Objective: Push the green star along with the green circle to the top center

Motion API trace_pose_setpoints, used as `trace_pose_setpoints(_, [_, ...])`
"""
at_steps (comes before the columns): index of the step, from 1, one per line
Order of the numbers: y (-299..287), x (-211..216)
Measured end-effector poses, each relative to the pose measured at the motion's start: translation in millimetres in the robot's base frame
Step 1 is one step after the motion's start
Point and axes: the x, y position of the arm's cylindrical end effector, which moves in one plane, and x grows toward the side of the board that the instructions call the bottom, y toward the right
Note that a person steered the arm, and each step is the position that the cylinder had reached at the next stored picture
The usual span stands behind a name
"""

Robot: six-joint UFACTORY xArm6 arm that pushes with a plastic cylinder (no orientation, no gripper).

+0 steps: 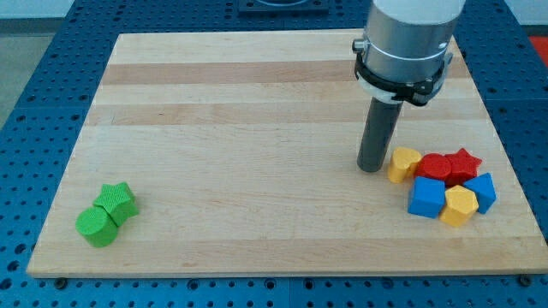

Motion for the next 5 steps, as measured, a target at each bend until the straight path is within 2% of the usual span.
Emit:
trace_pose_setpoints(2, [-21.5, 10.9])
trace_pose_setpoints(4, [-102.9, 75.6])
trace_pose_setpoints(5, [-163.0, 113.0])
